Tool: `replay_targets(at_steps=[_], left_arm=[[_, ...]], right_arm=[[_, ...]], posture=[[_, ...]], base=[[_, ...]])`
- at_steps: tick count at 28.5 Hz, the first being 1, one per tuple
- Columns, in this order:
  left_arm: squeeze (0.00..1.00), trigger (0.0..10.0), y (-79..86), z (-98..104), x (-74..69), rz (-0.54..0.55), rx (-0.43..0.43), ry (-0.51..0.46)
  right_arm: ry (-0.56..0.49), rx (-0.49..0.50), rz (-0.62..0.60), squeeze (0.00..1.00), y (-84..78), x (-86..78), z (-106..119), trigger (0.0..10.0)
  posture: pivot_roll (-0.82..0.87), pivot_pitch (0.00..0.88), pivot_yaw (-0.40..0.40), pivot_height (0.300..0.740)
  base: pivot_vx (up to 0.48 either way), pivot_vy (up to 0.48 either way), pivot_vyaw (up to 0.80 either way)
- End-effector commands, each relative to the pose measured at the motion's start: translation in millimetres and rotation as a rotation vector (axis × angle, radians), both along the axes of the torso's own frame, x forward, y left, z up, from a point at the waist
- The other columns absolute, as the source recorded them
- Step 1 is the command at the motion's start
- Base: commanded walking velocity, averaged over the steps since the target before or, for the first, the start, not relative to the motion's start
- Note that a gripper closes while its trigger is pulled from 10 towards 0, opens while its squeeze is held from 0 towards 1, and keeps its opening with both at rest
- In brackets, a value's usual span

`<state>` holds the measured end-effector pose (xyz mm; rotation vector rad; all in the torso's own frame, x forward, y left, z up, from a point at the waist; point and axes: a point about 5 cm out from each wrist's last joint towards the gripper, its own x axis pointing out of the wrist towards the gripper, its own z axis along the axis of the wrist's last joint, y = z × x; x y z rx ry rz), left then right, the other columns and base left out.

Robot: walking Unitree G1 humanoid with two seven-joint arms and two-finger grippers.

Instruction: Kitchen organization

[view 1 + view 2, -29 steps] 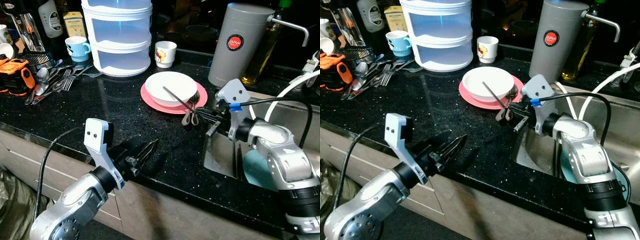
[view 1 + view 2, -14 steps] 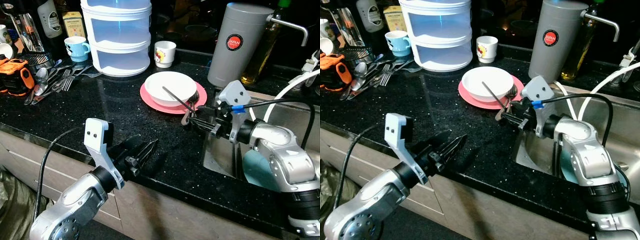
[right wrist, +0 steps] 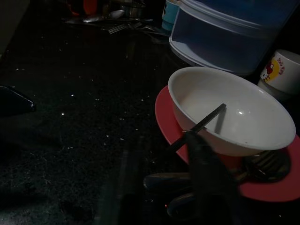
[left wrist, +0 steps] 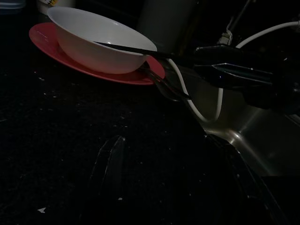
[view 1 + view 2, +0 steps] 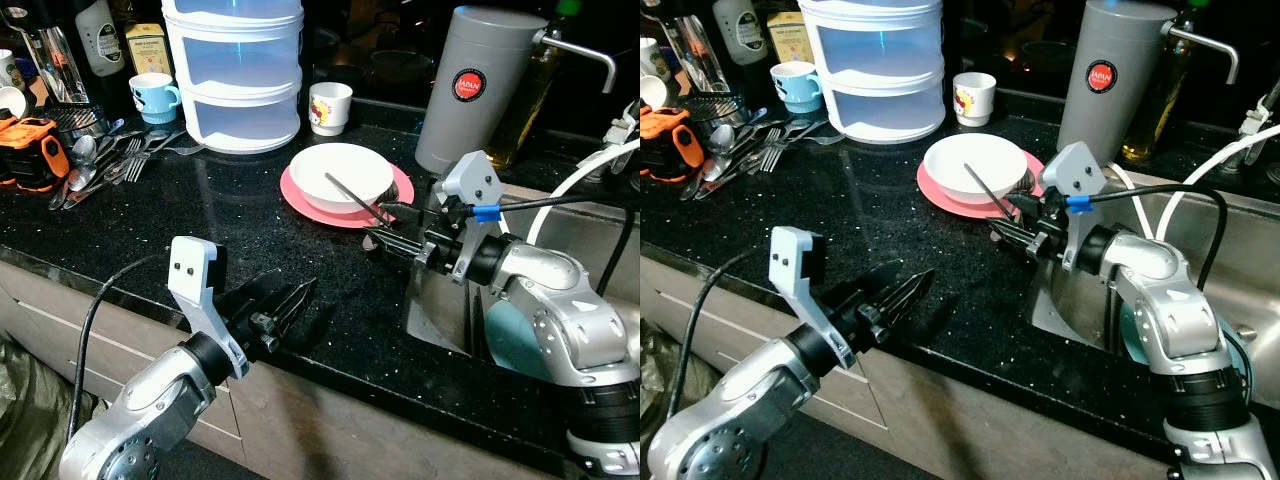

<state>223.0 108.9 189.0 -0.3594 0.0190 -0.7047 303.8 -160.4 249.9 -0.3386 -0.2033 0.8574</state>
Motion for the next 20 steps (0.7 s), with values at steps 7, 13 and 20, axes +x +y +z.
replay_targets(at_steps=[7, 13, 20], left_arm=[[0.0, 10.0, -2.1, -2.3, -0.7, -0.005, 0.005, 0.005], [0.0, 10.0, -2.6, -2.7, -0.7, -0.008, 0.009, 0.004], [0.0, 10.0, -3.1, -2.4, -0.6, -0.01, 0.012, 0.002]], right_arm=[[-0.013, -0.06, -0.034, 0.0, -2.8, 2.9, -4.0, 0.0], [-0.022, -0.058, -0.036, 0.0, -1.0, 4.9, -3.5, 0.0], [-0.037, -0.011, -0.052, 0.0, -1.5, 6.7, 2.0, 0.0]], posture=[[0.09, 0.0, -0.014, 0.74], [0.1, 0.0, -0.015, 0.74], [0.1, 0.0, -0.014, 0.74]], base=[[0.0, 0.0, 0.0], [0.0, 0.0, 0.0], [0.0, 0.0, 0.0]])
